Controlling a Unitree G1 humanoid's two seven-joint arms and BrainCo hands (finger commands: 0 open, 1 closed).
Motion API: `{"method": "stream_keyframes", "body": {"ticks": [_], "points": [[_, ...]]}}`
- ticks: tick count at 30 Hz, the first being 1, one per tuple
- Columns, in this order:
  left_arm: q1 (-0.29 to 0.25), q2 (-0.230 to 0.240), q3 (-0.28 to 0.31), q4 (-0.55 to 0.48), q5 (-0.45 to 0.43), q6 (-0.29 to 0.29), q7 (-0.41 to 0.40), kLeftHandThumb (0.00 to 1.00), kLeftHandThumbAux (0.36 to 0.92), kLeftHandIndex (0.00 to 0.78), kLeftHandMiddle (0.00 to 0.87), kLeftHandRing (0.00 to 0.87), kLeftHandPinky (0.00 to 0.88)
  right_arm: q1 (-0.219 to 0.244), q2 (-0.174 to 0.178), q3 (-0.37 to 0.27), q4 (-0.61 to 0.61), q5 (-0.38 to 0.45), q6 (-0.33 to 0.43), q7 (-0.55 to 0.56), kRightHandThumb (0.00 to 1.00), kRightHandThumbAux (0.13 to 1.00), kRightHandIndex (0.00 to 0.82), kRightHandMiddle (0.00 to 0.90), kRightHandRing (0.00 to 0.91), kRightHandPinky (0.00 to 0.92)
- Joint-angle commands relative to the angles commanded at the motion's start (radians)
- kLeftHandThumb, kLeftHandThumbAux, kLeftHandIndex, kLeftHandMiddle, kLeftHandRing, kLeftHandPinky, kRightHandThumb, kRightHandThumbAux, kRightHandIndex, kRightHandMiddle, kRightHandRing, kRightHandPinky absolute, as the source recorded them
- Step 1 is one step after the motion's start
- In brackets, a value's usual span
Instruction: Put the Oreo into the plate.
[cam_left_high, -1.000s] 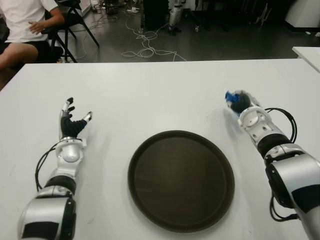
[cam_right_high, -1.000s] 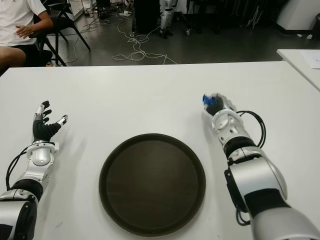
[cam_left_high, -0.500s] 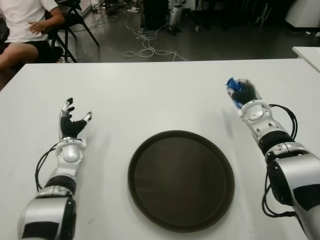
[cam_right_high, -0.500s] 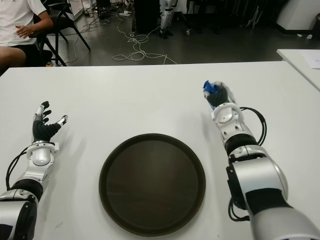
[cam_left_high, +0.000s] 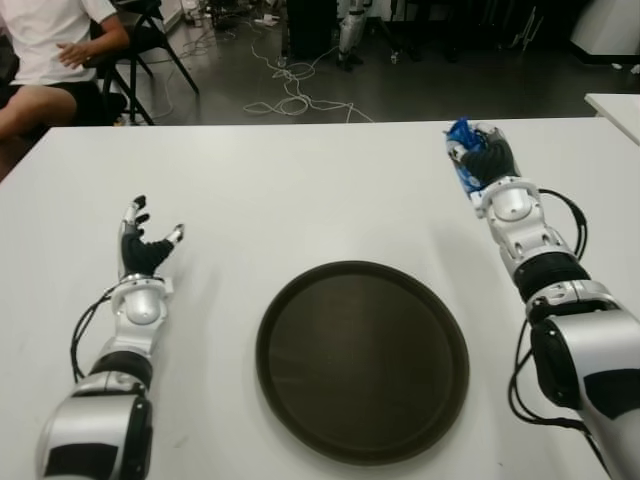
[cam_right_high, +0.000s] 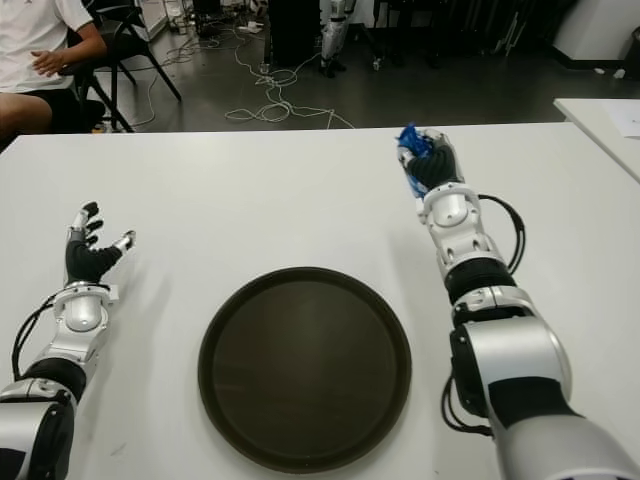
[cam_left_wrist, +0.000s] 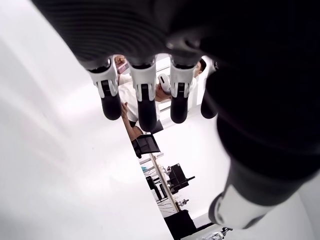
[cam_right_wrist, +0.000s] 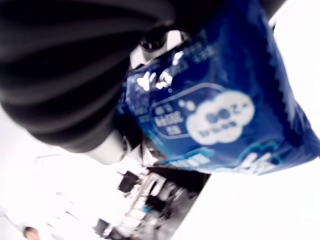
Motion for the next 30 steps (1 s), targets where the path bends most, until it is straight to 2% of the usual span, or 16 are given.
{"method": "stream_keyframes", "body": {"ticks": [5,9,14,21,25,30], "points": [[0.001,-0.001,-0.002,-0.001,0.001,0.000,0.002,0.000,0.807,0.078,0.127,0.113,0.099,-0.003,0.012,-0.098,-0.025,0.161,0.034,0.218,0.706,0.722,0.439,0.822,0.815,0.814],[0.001,-0.001,-0.002,-0.001,0.001,0.002,0.003,0.000,0.800,0.078,0.126,0.112,0.093,-0.007,0.015,-0.134,-0.036,0.219,0.073,0.290,0.706,0.722,0.439,0.820,0.817,0.815],[0.001,0.001,-0.007,0.001,0.007,0.009,0.012,0.000,0.776,0.072,0.121,0.106,0.089,-0.026,0.038,-0.216,-0.056,0.352,0.182,0.409,0.707,0.719,0.439,0.819,0.820,0.821],[0.001,0.000,-0.004,0.004,0.003,0.009,0.009,0.000,0.787,0.075,0.126,0.111,0.097,-0.035,0.052,-0.259,-0.080,0.425,0.262,0.451,0.707,0.717,0.440,0.828,0.834,0.835],[0.000,-0.001,0.001,0.006,-0.004,0.007,0.003,0.000,0.790,0.079,0.130,0.119,0.107,-0.044,0.068,-0.264,-0.155,0.450,0.332,0.433,0.707,0.717,0.440,0.837,0.842,0.842],[0.000,-0.001,0.003,0.008,-0.007,0.009,0.000,0.000,0.774,0.075,0.119,0.110,0.099,-0.027,0.087,-0.267,-0.248,0.473,0.393,0.414,0.707,0.717,0.440,0.842,0.846,0.847]]}}
